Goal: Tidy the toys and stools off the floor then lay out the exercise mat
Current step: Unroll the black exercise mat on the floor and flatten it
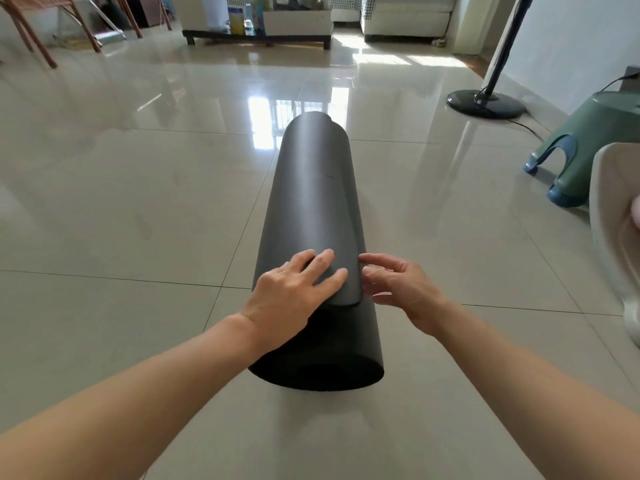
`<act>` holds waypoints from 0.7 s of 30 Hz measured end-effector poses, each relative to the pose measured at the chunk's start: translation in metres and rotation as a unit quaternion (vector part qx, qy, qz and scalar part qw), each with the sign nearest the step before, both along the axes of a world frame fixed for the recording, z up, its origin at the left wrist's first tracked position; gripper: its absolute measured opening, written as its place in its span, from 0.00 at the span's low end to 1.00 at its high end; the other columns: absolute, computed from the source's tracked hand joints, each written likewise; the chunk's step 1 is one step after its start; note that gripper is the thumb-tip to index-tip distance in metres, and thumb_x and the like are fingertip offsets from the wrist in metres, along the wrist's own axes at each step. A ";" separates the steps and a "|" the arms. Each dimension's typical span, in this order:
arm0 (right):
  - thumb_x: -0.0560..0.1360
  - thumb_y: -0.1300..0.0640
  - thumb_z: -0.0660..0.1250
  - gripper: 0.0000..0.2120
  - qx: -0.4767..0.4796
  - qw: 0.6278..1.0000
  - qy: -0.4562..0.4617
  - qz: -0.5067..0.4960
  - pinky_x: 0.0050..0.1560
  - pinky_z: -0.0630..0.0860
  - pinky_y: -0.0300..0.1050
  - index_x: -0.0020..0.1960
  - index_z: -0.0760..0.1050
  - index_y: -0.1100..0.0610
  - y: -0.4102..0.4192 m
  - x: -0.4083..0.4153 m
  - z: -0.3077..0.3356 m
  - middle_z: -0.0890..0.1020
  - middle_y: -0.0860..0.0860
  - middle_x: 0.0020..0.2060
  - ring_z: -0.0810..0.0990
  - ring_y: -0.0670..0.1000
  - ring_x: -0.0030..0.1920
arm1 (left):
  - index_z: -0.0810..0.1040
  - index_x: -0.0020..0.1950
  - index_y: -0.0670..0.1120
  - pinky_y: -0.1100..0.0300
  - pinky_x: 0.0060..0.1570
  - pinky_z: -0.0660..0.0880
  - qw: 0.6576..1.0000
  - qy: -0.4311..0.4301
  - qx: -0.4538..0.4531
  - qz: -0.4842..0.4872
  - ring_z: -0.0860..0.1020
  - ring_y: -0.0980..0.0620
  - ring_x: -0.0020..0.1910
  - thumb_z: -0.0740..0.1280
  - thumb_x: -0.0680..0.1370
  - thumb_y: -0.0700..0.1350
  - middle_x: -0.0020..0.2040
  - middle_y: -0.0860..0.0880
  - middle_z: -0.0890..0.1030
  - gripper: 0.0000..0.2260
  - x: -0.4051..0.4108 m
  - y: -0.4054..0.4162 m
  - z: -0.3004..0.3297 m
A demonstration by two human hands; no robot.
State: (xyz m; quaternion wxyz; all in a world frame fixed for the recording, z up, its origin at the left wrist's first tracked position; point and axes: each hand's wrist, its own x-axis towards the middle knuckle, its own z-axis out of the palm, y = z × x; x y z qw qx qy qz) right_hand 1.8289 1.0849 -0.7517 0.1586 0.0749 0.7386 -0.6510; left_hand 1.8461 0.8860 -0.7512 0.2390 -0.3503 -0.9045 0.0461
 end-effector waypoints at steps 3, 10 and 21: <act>0.76 0.53 0.66 0.19 0.183 0.978 0.056 0.077 0.61 0.68 0.39 0.67 0.71 0.50 -0.027 0.005 -0.006 0.73 0.50 0.64 0.72 0.48 0.64 | 0.80 0.51 0.46 0.59 0.26 0.77 0.998 0.015 -0.033 0.045 0.83 0.43 0.47 0.53 0.68 0.32 0.50 0.43 0.83 0.21 0.002 -0.045 -0.015; 0.72 0.44 0.68 0.39 0.229 0.962 0.010 0.149 0.73 0.54 0.46 0.76 0.49 0.44 -0.075 0.014 -0.034 0.46 0.51 0.77 0.51 0.51 0.76 | 0.71 0.54 0.44 0.59 0.24 0.76 0.922 -0.211 -0.115 0.305 0.80 0.42 0.43 0.77 0.56 0.32 0.52 0.42 0.77 0.29 0.018 -0.132 -0.048; 0.72 0.49 0.71 0.38 0.211 0.967 -0.001 0.145 0.73 0.59 0.48 0.75 0.54 0.43 -0.055 0.012 -0.040 0.55 0.46 0.75 0.56 0.49 0.74 | 0.55 0.76 0.45 0.54 0.71 0.58 0.774 -0.461 0.296 0.317 0.60 0.48 0.74 0.54 0.82 0.51 0.76 0.46 0.60 0.25 -0.024 -0.073 -0.046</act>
